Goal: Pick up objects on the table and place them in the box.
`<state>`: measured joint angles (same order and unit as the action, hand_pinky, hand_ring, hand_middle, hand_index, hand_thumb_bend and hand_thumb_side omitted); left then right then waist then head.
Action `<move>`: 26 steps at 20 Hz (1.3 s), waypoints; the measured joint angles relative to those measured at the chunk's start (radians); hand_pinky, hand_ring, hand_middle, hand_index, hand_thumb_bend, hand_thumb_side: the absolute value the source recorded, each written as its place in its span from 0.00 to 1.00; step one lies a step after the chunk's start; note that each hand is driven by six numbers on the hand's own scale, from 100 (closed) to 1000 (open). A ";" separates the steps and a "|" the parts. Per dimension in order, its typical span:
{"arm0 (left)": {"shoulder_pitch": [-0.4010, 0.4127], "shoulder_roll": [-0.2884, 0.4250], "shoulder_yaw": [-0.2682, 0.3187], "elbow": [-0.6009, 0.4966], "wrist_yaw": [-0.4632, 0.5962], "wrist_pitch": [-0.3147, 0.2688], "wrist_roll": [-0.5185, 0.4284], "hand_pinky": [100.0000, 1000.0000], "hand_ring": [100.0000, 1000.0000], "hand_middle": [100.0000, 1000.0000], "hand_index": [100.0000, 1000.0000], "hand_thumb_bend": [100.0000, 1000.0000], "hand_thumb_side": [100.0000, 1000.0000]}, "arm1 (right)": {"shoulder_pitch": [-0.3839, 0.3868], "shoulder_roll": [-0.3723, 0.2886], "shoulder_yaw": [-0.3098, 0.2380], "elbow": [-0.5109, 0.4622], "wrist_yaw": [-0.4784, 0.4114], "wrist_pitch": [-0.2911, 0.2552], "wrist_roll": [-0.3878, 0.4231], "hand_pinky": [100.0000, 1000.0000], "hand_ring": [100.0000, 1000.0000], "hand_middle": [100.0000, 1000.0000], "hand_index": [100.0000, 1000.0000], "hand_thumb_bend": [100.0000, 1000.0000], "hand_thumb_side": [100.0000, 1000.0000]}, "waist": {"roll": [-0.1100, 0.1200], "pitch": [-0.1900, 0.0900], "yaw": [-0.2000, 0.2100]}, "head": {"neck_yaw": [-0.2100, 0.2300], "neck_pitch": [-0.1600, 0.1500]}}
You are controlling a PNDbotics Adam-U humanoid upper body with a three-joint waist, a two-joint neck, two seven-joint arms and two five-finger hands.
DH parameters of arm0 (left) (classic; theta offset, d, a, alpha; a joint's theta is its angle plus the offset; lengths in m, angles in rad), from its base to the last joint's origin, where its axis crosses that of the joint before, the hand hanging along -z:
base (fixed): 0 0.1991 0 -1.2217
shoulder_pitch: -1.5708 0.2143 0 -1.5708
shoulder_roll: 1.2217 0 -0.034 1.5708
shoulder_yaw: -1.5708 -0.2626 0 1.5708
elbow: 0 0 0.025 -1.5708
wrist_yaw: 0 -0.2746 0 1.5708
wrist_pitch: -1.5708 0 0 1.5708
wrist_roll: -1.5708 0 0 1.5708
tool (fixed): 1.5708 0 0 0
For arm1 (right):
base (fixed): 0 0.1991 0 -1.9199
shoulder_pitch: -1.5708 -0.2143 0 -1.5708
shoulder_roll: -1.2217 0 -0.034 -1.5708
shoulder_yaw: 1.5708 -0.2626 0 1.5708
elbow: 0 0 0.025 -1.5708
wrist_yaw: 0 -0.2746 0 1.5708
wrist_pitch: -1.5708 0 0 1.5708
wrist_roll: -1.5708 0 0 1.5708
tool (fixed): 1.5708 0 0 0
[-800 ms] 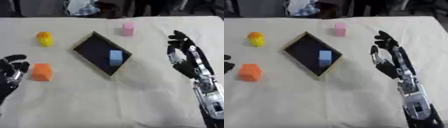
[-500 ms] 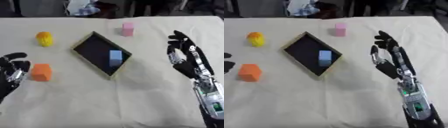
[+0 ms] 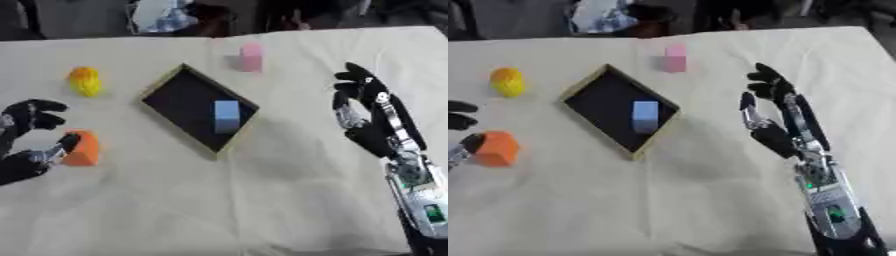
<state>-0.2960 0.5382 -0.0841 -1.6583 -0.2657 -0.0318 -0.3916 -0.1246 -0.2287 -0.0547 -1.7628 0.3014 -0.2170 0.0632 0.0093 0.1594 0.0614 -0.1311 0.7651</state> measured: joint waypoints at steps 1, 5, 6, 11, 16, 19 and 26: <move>-0.019 0.024 -0.017 0.020 -0.016 -0.009 -0.014 0.78 0.73 0.75 0.80 0.41 0.30 | 0.002 -0.002 0.000 0.000 0.000 0.000 0.000 0.81 0.79 0.80 0.95 0.00 0.49 | 0.001 0.000 0.000 | -0.002 0.000; -0.079 0.117 -0.074 0.093 -0.075 -0.053 -0.070 0.78 0.74 0.75 0.81 0.42 0.28 | 0.002 -0.004 0.000 0.002 -0.001 0.000 0.000 0.81 0.79 0.79 0.95 0.00 0.50 | 0.001 -0.001 -0.006 | -0.002 0.000; -0.093 0.140 -0.085 0.108 -0.090 -0.066 -0.083 0.78 0.74 0.75 0.81 0.42 0.27 | 0.002 -0.004 0.000 0.003 -0.002 0.000 0.000 0.81 0.79 0.79 0.95 0.00 0.50 | 0.001 -0.002 -0.008 | -0.002 0.000; -0.138 0.262 -0.125 0.163 -0.119 -0.122 -0.131 0.79 0.75 0.76 0.82 0.43 0.23 | 0.002 -0.004 0.002 0.006 -0.007 0.001 0.003 0.81 0.79 0.79 0.95 0.00 0.50 | 0.001 -0.002 -0.023 | 0.007 0.000; -0.190 0.324 -0.159 0.199 -0.115 -0.154 -0.164 0.80 0.76 0.77 0.84 0.45 0.21 | 0.001 -0.004 0.007 0.006 -0.014 -0.002 0.008 0.81 0.79 0.79 0.95 0.00 0.50 | 0.001 -0.002 -0.030 | 0.014 0.000; -0.229 0.323 -0.186 0.228 -0.136 -0.176 -0.189 0.80 0.76 0.77 0.84 0.45 0.20 | 0.001 -0.004 0.007 0.006 -0.015 -0.001 0.010 0.81 0.79 0.79 0.95 0.00 0.50 | 0.001 -0.005 -0.033 | 0.016 0.000; -0.284 0.299 -0.237 0.302 -0.197 -0.227 -0.245 0.81 0.77 0.78 0.85 0.47 0.19 | 0.001 -0.004 0.012 0.007 -0.021 -0.002 0.015 0.81 0.79 0.79 0.95 0.00 0.50 | 0.001 -0.005 -0.036 | 0.016 0.000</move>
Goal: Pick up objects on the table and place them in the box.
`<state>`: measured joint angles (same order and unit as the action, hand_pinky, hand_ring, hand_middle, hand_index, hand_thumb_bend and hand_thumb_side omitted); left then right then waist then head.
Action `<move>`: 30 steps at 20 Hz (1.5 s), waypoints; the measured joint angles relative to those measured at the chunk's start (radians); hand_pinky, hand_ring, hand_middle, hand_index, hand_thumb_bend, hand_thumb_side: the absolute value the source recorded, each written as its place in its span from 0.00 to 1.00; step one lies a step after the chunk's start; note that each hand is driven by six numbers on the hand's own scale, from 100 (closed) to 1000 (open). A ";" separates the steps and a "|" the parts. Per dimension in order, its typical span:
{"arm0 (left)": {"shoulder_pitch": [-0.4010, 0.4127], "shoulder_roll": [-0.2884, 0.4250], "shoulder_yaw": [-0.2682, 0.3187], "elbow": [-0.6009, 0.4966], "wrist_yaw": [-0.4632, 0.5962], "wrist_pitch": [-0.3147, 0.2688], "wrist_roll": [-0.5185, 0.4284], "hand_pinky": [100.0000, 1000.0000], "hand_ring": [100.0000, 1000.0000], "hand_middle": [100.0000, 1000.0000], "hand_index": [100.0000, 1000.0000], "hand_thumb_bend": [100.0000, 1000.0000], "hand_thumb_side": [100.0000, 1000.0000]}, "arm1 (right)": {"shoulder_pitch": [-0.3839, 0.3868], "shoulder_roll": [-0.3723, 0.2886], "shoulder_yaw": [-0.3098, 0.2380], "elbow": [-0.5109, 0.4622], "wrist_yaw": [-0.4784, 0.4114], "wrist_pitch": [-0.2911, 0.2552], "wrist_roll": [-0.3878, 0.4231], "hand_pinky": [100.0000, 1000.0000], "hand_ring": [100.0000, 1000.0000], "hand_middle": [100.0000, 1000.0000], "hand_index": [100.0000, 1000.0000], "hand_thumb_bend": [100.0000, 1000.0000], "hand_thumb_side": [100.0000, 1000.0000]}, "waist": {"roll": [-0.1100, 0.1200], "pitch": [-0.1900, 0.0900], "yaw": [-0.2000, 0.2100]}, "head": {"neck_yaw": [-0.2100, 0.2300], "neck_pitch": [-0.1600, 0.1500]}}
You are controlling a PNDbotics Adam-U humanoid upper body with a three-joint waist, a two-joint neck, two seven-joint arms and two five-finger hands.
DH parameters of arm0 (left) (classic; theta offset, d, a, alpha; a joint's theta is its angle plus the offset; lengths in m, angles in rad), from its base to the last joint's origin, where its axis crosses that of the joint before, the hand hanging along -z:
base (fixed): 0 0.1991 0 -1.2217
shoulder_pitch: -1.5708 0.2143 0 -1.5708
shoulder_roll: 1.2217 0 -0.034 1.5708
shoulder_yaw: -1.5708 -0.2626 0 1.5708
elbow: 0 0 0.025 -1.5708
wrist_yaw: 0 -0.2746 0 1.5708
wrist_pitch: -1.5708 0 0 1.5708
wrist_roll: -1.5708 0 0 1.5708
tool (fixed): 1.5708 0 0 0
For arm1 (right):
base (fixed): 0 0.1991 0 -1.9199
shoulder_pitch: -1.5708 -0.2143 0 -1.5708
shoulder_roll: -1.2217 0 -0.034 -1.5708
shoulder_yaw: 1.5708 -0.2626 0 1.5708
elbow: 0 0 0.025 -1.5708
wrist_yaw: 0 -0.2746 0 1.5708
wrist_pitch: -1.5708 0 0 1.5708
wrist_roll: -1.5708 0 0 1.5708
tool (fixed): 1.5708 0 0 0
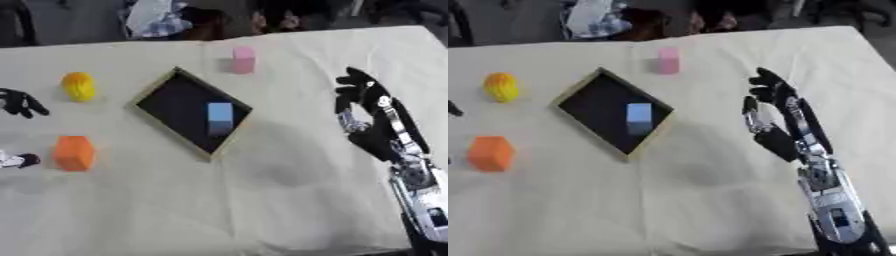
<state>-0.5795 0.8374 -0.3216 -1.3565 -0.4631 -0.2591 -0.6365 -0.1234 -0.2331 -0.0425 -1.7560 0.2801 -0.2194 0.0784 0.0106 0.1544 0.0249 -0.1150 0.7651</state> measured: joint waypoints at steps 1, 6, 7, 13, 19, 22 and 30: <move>-0.006 -0.006 -0.005 0.010 -0.010 -0.006 -0.006 0.81 0.77 0.78 0.85 0.47 0.19 | 0.000 0.000 0.000 0.000 0.000 0.000 0.000 0.81 0.79 0.79 0.95 0.00 0.50 | 0.000 0.000 0.000 | 0.000 0.000; -0.042 -0.047 -0.021 0.056 -0.061 -0.025 -0.008 0.80 0.77 0.78 0.85 0.46 0.18 | 0.000 0.000 0.000 0.003 -0.001 0.000 0.001 0.81 0.79 0.79 0.95 0.00 0.49 | 0.000 -0.001 0.000 | 0.000 0.000; -0.049 -0.056 -0.023 0.065 -0.074 -0.028 -0.003 0.80 0.76 0.78 0.85 0.46 0.18 | 0.000 0.000 0.000 0.003 -0.001 0.000 0.001 0.81 0.79 0.79 0.95 0.00 0.49 | 0.000 -0.001 0.000 | 0.000 0.000; -0.074 -0.109 -0.026 0.116 -0.148 -0.035 0.051 0.80 0.76 0.77 0.85 0.45 0.18 | 0.000 0.000 0.000 0.005 -0.002 -0.001 0.001 0.81 0.79 0.79 0.95 0.00 0.49 | 0.000 -0.005 -0.004 | 0.000 0.000; -0.083 -0.140 -0.031 0.155 -0.172 -0.050 0.065 0.79 0.74 0.75 0.82 0.42 0.17 | 0.000 0.000 0.000 0.005 -0.002 -0.001 0.002 0.81 0.79 0.79 0.95 0.00 0.49 | 0.000 -0.005 -0.005 | 0.000 0.000; -0.084 -0.152 -0.031 0.168 -0.172 -0.053 0.063 0.79 0.73 0.73 0.80 0.44 0.15 | 0.000 0.001 0.000 0.005 -0.004 -0.002 0.003 0.81 0.79 0.79 0.95 0.00 0.49 | 0.000 -0.005 -0.006 | 0.000 0.000; -0.084 -0.170 -0.035 0.188 -0.167 -0.064 0.040 0.72 0.60 0.60 0.71 0.33 0.11 | 0.000 0.001 0.000 0.005 -0.008 -0.002 0.004 0.81 0.79 0.79 0.95 0.00 0.49 | 0.000 -0.005 -0.011 | 0.000 0.000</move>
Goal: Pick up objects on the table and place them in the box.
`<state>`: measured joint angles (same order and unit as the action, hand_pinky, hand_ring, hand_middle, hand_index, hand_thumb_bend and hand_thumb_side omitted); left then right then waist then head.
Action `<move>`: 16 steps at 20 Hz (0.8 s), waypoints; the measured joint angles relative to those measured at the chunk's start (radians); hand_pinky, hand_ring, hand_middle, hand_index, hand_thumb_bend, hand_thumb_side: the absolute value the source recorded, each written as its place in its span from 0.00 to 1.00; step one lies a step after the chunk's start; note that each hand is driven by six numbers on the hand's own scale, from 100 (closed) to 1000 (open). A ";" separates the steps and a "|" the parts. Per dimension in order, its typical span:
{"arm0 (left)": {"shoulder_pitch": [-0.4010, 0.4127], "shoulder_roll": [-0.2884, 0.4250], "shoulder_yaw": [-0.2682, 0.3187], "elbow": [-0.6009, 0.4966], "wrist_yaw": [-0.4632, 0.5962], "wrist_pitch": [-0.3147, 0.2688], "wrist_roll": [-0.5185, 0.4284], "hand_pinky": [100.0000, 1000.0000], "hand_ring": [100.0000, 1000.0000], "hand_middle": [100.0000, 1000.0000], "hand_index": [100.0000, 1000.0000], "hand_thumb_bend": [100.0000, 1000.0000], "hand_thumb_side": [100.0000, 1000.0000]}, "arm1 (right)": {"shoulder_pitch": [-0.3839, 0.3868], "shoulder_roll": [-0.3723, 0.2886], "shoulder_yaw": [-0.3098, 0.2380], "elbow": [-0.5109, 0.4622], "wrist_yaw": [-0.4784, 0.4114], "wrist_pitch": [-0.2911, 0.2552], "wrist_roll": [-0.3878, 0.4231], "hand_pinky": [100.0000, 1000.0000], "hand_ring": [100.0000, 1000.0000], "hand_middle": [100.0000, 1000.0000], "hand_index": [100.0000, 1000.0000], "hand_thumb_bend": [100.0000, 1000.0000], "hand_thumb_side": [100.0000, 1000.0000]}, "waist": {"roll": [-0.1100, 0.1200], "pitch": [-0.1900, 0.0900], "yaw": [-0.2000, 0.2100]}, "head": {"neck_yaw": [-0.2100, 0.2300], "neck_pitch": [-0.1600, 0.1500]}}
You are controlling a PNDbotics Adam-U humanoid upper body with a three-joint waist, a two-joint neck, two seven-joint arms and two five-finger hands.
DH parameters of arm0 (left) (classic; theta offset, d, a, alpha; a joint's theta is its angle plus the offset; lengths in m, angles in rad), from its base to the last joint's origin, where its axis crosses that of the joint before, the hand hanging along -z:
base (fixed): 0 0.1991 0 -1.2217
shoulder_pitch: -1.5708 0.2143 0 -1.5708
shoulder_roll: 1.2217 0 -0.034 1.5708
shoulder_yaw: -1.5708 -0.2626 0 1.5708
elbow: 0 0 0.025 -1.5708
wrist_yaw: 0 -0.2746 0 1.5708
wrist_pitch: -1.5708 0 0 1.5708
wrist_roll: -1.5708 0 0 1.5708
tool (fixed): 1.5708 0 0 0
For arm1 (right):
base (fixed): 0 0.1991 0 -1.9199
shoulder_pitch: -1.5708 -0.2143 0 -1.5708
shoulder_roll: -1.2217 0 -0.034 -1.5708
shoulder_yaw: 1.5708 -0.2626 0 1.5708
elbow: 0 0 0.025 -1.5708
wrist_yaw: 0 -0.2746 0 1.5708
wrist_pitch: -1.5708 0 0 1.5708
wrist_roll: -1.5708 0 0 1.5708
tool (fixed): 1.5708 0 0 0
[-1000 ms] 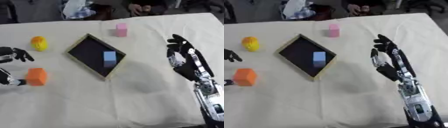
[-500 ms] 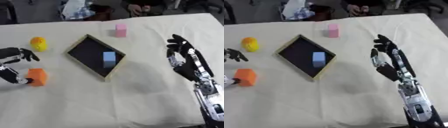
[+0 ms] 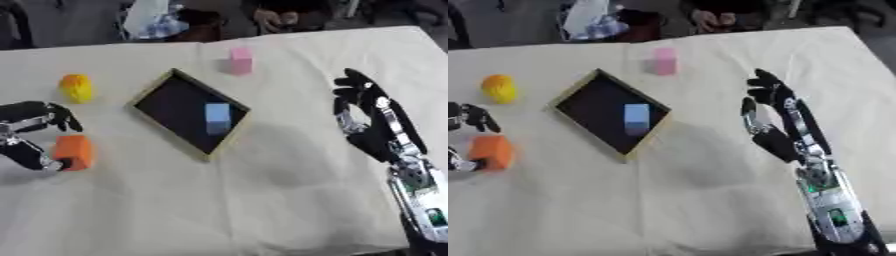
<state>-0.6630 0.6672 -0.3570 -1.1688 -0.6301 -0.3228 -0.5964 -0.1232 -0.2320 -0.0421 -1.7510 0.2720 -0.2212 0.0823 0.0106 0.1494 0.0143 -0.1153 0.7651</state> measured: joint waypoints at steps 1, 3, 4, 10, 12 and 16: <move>0.000 0.000 0.000 0.000 0.003 -0.001 -0.003 0.71 0.58 0.58 0.69 0.33 0.10 | 0.000 0.000 0.000 0.000 0.000 0.000 0.000 0.81 0.79 0.79 0.95 0.00 0.49 | 0.000 0.000 0.000 | 0.000 0.000; 0.000 0.000 0.000 0.000 0.007 -0.001 -0.008 0.67 0.52 0.52 0.64 0.30 0.08 | 0.000 0.000 0.000 0.000 -0.001 0.000 0.000 0.81 0.79 0.79 0.95 0.00 0.49 | 0.000 0.000 0.000 | 0.000 0.000; 0.000 0.000 0.000 0.000 0.009 -0.001 -0.008 0.65 0.52 0.52 0.64 0.30 0.08 | 0.000 0.000 0.000 0.000 -0.001 0.000 0.000 0.81 0.79 0.79 0.95 0.00 0.50 | 0.000 0.000 0.000 | 0.000 0.000; -0.013 0.001 0.005 -0.032 0.032 0.004 -0.001 0.63 0.45 0.44 0.57 0.27 0.05 | 0.000 0.000 0.000 0.000 -0.001 0.001 0.001 0.81 0.79 0.79 0.95 0.00 0.50 | 0.000 0.000 0.000 | -0.001 0.000; -0.034 0.001 0.011 -0.057 0.041 0.010 0.004 0.63 0.45 0.44 0.57 0.27 0.04 | 0.000 0.000 0.000 0.000 -0.001 0.001 0.001 0.81 0.79 0.79 0.95 0.00 0.50 | 0.000 0.000 0.000 | -0.001 0.000; -0.095 -0.003 0.017 -0.086 0.048 0.022 0.017 0.64 0.46 0.45 0.59 0.27 0.04 | 0.000 0.000 0.000 0.000 -0.002 -0.001 0.003 0.81 0.79 0.79 0.95 0.00 0.49 | 0.000 -0.001 -0.006 | -0.001 0.000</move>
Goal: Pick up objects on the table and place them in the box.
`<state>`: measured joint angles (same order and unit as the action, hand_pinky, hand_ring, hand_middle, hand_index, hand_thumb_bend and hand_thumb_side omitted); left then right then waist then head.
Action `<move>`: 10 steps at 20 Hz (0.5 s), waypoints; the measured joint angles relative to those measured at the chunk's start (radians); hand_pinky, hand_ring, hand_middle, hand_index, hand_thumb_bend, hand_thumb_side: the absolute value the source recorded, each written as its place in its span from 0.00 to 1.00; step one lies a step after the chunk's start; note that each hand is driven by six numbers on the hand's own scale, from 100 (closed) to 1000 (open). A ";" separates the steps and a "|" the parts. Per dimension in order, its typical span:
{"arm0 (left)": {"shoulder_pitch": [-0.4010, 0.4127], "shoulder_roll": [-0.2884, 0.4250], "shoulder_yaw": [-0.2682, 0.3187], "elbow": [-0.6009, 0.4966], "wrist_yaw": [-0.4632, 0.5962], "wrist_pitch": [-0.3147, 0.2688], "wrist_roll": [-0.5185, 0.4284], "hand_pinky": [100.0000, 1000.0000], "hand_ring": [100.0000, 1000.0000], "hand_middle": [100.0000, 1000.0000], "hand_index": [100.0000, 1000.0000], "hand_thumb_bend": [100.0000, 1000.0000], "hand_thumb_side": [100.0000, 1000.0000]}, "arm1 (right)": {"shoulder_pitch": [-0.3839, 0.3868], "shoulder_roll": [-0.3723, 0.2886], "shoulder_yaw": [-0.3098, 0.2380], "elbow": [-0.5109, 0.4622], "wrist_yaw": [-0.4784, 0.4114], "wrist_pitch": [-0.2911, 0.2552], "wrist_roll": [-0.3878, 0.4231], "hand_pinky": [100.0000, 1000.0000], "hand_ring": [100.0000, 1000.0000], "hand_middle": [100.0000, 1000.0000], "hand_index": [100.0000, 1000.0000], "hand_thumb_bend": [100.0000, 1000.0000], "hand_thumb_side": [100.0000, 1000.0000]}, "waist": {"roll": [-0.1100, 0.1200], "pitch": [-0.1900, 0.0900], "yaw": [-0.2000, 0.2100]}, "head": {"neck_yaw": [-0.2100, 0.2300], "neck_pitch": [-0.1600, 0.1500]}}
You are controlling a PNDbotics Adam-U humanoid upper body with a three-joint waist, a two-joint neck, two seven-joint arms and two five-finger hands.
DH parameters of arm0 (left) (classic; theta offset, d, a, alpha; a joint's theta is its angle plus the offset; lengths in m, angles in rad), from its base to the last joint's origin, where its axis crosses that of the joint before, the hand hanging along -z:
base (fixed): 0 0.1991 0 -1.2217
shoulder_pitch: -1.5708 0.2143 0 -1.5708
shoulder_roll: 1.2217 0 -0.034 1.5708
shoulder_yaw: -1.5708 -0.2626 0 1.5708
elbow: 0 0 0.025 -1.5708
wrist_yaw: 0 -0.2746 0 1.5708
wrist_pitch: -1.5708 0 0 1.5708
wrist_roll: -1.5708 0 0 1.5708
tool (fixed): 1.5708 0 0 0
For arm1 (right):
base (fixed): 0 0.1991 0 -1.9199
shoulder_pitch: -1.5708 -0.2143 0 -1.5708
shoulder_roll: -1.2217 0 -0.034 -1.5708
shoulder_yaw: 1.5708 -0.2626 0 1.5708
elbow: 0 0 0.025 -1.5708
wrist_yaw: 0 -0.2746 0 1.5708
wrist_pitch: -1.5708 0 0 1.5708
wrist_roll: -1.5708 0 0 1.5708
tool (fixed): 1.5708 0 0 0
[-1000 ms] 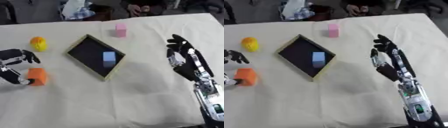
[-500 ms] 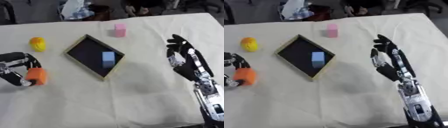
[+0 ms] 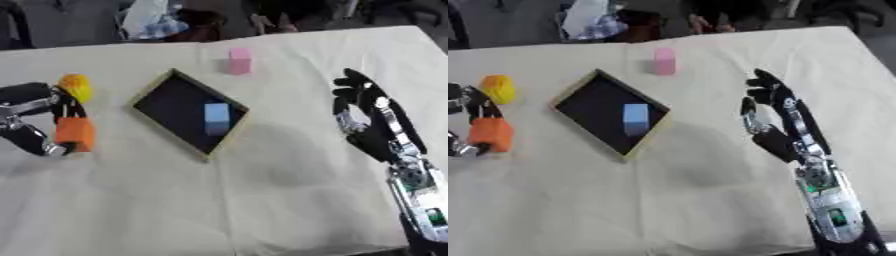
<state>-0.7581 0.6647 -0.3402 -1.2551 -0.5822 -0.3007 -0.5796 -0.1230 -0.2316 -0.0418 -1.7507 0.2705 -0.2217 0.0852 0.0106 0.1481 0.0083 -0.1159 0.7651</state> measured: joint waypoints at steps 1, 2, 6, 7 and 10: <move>-0.017 -0.008 0.000 0.000 -0.003 0.001 0.002 0.64 0.46 0.45 0.59 0.27 0.04 | 0.000 0.000 0.000 0.000 0.000 0.000 0.000 0.81 0.79 0.79 0.95 0.00 0.49 | 0.000 0.000 -0.005 | 0.000 0.000; -0.034 -0.020 -0.001 0.001 -0.010 0.000 0.003 0.64 0.46 0.45 0.59 0.27 0.04 | 0.000 0.001 0.000 0.000 -0.001 0.000 0.000 0.81 0.79 0.79 0.95 0.00 0.49 | 0.000 0.000 -0.012 | 0.001 0.000; -0.091 -0.088 -0.009 0.030 -0.048 -0.013 0.017 0.65 0.47 0.46 0.59 0.27 0.04 | -0.004 0.002 0.006 0.000 -0.005 0.000 -0.001 0.80 0.78 0.78 0.94 0.00 0.49 | 0.000 0.000 -0.048 | 0.010 0.000; -0.105 -0.109 -0.011 0.040 -0.061 -0.017 0.023 0.66 0.47 0.46 0.60 0.27 0.04 | -0.008 0.002 0.007 0.000 -0.007 0.000 -0.004 0.80 0.78 0.78 0.94 0.00 0.49 | 0.000 0.000 -0.058 | 0.014 0.000; -0.135 -0.164 -0.014 0.072 -0.098 -0.034 0.045 0.66 0.48 0.47 0.60 0.27 0.04 | -0.014 0.005 0.012 0.000 -0.012 0.004 -0.014 0.80 0.77 0.77 0.94 0.00 0.49 | 0.000 0.000 -0.086 | 0.025 0.000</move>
<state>-0.8931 0.5003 -0.3537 -1.1835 -0.6803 -0.3347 -0.5350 -0.1372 -0.2268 -0.0298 -1.7507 0.2585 -0.2174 0.0715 0.0106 0.1481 -0.0780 -0.0911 0.7651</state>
